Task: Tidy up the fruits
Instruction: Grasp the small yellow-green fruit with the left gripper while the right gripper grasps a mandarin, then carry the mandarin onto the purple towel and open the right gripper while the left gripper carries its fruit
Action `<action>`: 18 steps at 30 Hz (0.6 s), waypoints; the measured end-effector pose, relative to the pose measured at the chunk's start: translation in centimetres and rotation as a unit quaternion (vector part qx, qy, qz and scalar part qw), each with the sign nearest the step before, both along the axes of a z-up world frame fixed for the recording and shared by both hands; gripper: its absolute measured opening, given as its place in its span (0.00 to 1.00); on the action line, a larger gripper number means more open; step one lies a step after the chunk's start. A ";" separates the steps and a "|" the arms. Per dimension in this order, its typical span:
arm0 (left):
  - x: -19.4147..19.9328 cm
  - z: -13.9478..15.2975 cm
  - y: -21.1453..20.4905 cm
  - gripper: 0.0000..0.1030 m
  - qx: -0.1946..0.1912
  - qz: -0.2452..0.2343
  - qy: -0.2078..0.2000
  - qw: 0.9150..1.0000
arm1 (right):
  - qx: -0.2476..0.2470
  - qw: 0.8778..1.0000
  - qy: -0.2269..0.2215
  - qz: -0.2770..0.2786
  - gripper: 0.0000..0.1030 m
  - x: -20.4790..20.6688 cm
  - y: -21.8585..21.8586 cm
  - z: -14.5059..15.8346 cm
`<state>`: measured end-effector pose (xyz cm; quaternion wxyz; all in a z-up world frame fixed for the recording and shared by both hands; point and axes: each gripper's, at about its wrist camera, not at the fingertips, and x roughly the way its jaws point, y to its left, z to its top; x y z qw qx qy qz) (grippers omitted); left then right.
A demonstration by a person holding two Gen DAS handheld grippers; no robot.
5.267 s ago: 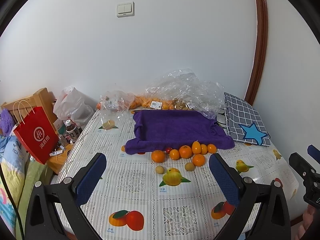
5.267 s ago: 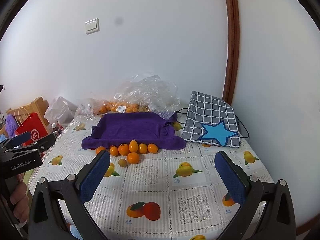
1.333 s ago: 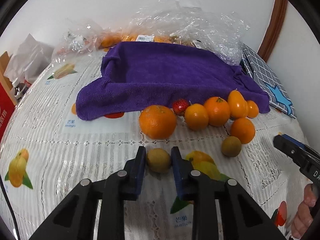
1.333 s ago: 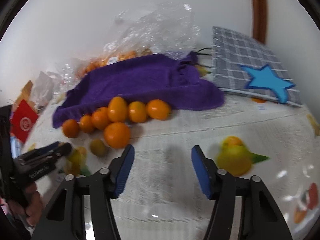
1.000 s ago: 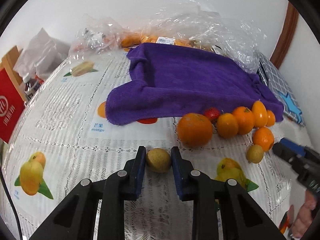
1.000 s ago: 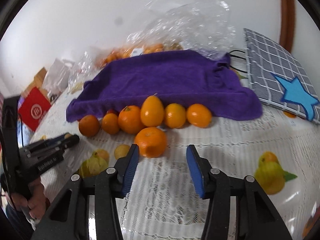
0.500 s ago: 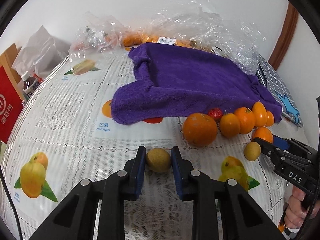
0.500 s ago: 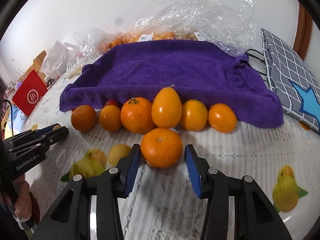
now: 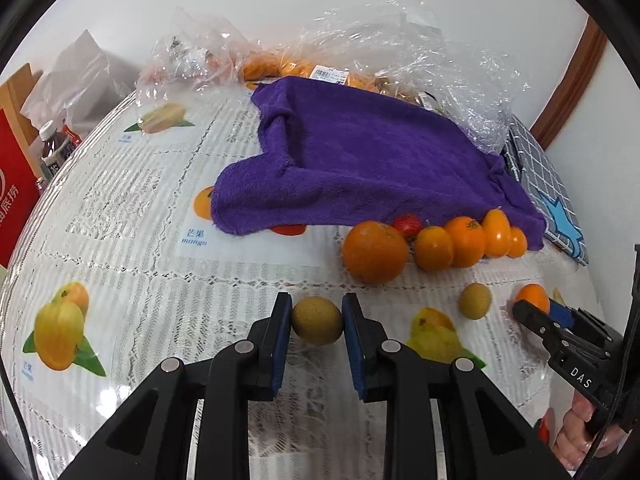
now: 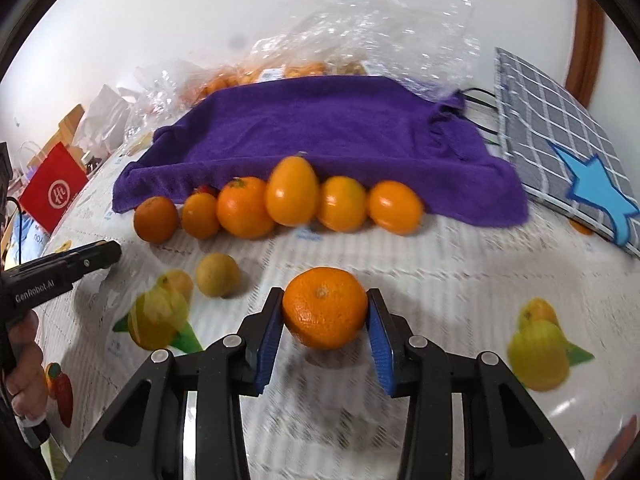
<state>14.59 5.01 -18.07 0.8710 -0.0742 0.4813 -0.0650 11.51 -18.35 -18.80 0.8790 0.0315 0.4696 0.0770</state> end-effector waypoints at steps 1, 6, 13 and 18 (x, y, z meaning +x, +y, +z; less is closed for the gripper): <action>0.0 0.3 -0.2 0.24 -0.001 -0.002 -0.001 1.000 | 0.001 1.000 0.000 -0.005 0.39 -0.2 -0.5 0.2; -0.1 2.6 -1.6 0.24 0.001 -0.010 -0.022 1.000 | 0.000 1.000 -0.014 -0.024 0.39 -0.8 -2.4 1.7; 1.6 5.7 -2.5 0.24 0.000 -0.007 -0.044 0.999 | -0.005 0.998 -0.046 -0.034 0.39 -0.3 -4.3 4.8; 3.7 7.5 -2.3 0.24 -0.007 -0.008 -0.049 0.999 | -0.009 0.997 -0.063 -0.042 0.39 0.8 -5.1 6.4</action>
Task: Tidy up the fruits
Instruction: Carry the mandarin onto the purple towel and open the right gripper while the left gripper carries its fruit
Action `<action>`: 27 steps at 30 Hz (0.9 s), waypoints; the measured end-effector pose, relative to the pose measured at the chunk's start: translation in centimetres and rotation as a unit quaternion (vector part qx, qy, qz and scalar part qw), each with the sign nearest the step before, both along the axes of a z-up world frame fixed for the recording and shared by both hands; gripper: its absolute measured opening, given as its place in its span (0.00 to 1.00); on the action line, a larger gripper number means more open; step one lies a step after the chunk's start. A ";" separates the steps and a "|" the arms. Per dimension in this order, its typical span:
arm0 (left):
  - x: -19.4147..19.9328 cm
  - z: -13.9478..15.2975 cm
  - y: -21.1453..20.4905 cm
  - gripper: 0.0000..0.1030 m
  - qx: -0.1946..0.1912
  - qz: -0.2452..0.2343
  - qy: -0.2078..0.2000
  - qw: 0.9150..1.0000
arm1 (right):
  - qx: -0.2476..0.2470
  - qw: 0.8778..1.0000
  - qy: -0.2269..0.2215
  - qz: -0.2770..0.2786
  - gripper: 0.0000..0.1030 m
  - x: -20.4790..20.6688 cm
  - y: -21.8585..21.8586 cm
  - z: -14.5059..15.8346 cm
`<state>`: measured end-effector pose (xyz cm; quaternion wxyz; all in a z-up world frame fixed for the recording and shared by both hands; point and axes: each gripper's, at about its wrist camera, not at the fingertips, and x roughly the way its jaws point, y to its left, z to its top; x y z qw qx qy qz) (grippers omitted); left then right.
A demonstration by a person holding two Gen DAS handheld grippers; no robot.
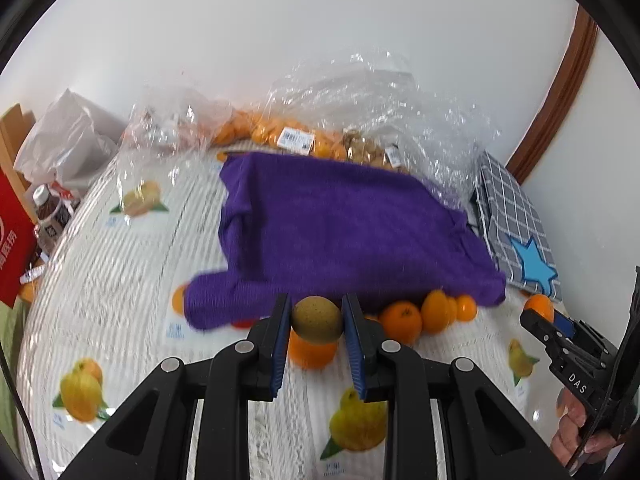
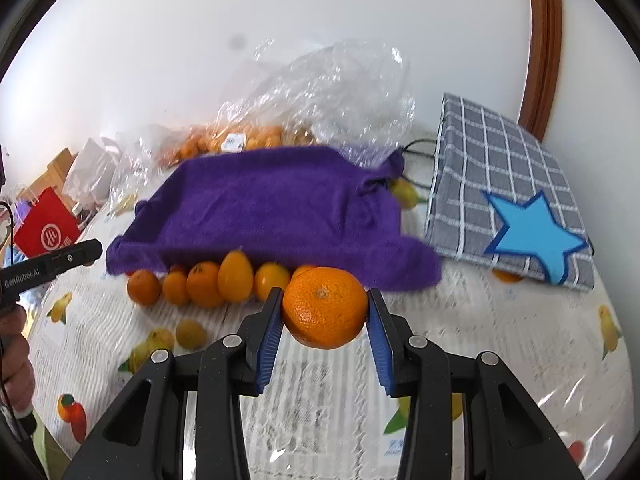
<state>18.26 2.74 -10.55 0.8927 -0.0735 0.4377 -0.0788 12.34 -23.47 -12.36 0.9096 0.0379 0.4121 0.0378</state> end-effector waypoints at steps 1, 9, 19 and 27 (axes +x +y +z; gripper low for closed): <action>0.3 0.3 0.0 0.24 0.002 0.000 -0.002 1.000 | -0.002 1.000 -0.004 0.000 0.39 0.3 -0.1 0.3; 4.3 1.8 -0.8 0.24 0.021 -0.009 -0.020 1.000 | 0.005 1.000 -0.018 -0.001 0.39 3.5 -0.4 1.3; 9.5 0.1 -2.3 0.24 0.050 -0.032 -0.011 0.998 | -0.002 1.000 -0.019 -0.010 0.39 9.3 -0.6 0.7; 12.8 -3.1 -2.6 0.24 0.050 -0.036 0.017 0.998 | -0.007 1.000 -0.008 0.002 0.39 13.7 0.5 -1.3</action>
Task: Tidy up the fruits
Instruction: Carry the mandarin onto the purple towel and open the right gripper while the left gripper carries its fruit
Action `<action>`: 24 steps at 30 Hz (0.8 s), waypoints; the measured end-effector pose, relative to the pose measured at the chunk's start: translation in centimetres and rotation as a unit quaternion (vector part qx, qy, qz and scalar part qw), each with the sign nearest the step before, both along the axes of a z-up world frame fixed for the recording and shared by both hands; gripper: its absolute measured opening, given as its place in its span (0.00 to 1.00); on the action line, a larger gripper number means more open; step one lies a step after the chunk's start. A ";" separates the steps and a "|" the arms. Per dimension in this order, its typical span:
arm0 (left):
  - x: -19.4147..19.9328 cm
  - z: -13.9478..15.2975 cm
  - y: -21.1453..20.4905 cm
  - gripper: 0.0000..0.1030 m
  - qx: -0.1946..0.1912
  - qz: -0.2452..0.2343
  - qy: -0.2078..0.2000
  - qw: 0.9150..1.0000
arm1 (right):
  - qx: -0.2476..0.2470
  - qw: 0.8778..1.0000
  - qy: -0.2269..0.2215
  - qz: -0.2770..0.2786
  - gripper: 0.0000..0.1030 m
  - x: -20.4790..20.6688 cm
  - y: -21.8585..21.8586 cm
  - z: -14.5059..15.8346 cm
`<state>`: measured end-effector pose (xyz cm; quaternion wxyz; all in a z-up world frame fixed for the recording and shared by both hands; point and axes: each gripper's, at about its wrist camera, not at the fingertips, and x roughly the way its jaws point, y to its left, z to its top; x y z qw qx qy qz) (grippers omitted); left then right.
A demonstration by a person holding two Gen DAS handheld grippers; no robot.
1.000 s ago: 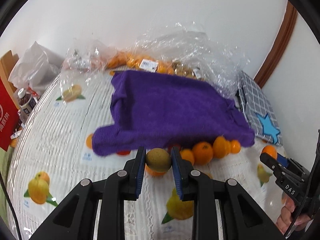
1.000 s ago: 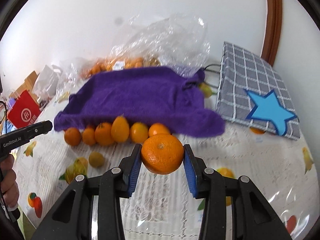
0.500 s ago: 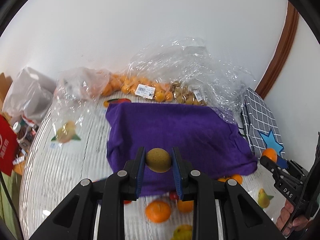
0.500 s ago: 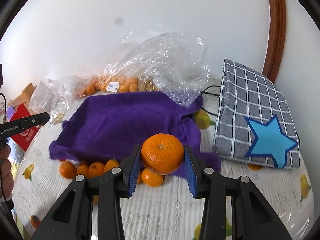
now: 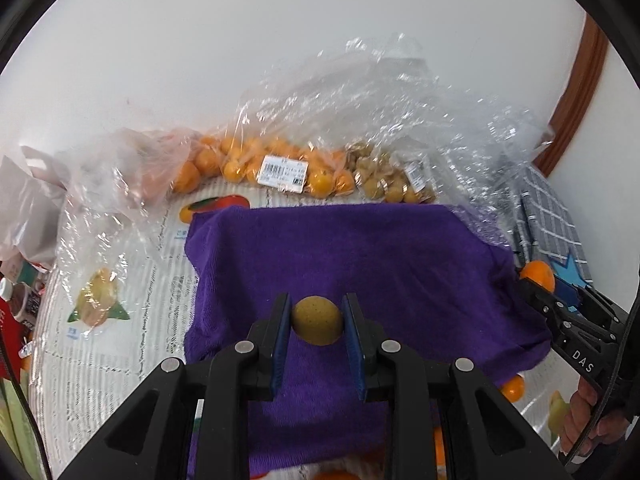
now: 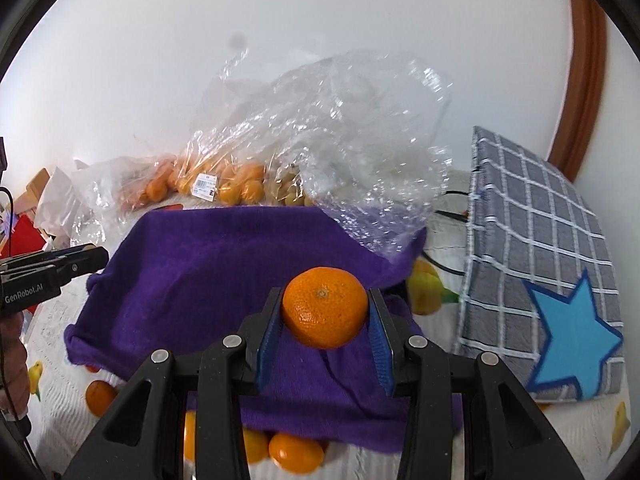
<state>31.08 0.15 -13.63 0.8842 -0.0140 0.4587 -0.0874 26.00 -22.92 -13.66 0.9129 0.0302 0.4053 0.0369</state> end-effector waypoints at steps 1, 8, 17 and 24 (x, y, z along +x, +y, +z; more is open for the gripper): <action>0.1 -0.3 0.0 0.24 0.000 0.001 0.004 1.000 | -0.001 1.000 0.006 0.002 0.39 0.5 0.2 -0.5; 0.5 -2.8 0.1 0.24 0.003 -0.001 0.033 0.999 | -0.010 0.999 0.039 0.013 0.39 1.9 1.3 -3.6; 0.2 -4.1 0.0 0.24 0.006 -0.005 0.049 0.999 | -0.004 0.998 0.061 0.031 0.39 2.1 1.9 -5.5; -0.1 -4.7 -0.1 0.24 0.008 -0.013 0.059 0.998 | -0.007 0.997 0.063 0.037 0.42 2.0 2.3 -5.6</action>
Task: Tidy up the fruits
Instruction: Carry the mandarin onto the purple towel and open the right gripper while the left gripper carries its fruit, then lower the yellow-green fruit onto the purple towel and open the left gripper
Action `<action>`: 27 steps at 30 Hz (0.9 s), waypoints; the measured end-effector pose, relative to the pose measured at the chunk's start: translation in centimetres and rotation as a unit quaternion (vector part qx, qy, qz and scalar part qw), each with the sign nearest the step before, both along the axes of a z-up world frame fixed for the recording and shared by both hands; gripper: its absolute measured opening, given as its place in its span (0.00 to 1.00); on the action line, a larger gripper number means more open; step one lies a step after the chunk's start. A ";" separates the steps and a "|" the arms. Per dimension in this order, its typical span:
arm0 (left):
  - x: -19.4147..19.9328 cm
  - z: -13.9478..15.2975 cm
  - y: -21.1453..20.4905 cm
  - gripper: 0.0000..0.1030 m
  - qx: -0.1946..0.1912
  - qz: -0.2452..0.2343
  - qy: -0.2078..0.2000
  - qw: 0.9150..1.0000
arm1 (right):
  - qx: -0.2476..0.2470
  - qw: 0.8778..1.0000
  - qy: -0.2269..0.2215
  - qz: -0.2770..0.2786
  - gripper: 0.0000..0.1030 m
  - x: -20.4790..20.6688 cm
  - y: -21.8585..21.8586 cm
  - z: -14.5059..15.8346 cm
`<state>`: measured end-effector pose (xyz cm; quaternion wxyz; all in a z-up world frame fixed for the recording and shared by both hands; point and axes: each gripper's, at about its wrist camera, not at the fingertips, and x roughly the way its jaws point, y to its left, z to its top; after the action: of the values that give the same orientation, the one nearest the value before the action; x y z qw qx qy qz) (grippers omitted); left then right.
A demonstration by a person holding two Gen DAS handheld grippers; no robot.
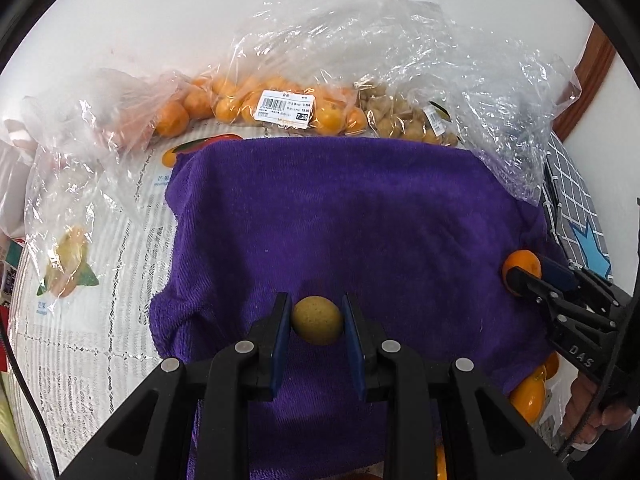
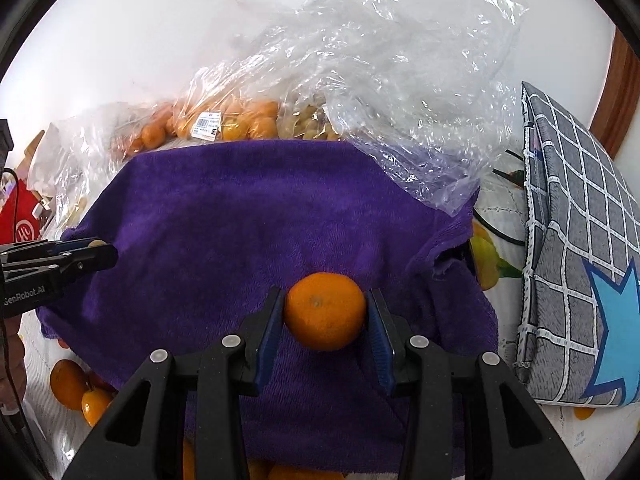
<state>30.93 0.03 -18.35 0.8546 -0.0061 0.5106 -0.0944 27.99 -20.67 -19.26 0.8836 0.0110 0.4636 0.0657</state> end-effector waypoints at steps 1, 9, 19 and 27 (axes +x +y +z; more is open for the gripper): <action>-0.1 -0.1 -0.1 0.24 0.002 -0.002 0.000 1.000 | 0.003 1.000 0.001 0.002 0.46 -0.1 -0.1 0.1; -0.2 -0.3 -0.6 0.24 -0.002 -0.011 0.004 1.000 | -0.006 1.000 -0.015 -0.003 0.58 -2.1 -0.9 2.1; -1.9 1.8 -0.4 0.32 -0.003 -0.024 -0.029 0.999 | -0.007 0.998 -0.029 -0.050 0.58 -5.8 -1.1 3.4; -4.4 3.5 1.1 0.37 -0.013 -0.033 -0.069 0.997 | 0.012 0.998 -0.029 -0.058 0.58 -8.7 -1.1 3.9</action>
<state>26.56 1.14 -14.80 0.8841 0.0063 0.4490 -0.1293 19.25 -21.74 -15.34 0.8987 0.0465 0.4357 0.0197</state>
